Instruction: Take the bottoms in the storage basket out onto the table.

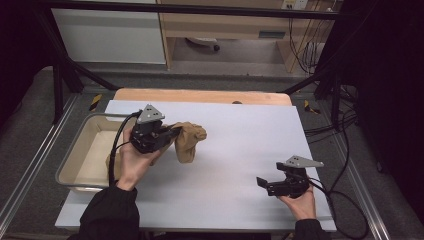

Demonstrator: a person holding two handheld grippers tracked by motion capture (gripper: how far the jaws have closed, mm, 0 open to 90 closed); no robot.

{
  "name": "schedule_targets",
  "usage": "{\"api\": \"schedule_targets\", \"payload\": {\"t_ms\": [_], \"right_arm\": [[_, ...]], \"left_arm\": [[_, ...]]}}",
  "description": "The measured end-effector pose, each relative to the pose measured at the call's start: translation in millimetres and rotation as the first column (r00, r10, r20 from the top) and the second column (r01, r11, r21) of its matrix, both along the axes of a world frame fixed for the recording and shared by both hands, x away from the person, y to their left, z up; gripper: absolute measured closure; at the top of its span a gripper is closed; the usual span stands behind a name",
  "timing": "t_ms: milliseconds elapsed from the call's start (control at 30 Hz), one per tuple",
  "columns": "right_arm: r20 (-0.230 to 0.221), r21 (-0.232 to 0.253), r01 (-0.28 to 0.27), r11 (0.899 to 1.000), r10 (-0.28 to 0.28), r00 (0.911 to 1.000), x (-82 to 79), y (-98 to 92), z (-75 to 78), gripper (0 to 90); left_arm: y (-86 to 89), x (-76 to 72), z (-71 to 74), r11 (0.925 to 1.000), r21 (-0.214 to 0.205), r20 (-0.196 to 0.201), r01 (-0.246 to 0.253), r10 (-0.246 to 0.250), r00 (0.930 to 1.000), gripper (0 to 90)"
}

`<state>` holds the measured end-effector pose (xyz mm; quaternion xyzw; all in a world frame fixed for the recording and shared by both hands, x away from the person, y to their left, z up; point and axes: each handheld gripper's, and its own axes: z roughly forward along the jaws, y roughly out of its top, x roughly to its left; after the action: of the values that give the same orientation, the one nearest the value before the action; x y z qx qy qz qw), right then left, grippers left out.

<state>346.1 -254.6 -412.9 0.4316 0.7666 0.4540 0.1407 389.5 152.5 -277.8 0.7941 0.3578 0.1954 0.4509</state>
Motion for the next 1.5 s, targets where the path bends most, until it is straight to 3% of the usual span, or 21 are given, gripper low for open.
{"api": "schedule_targets", "payload": {"t_ms": [1500], "right_arm": [[0.001, 0.002, 0.000, 1.000, 0.000, 1.0000, -0.8, -0.7, 0.8, 0.6]], "left_arm": [[-56.1, 8.1, -4.8, 0.9968, 0.005, -0.008, 0.080, -0.080, 0.9968, 85.4]]}}
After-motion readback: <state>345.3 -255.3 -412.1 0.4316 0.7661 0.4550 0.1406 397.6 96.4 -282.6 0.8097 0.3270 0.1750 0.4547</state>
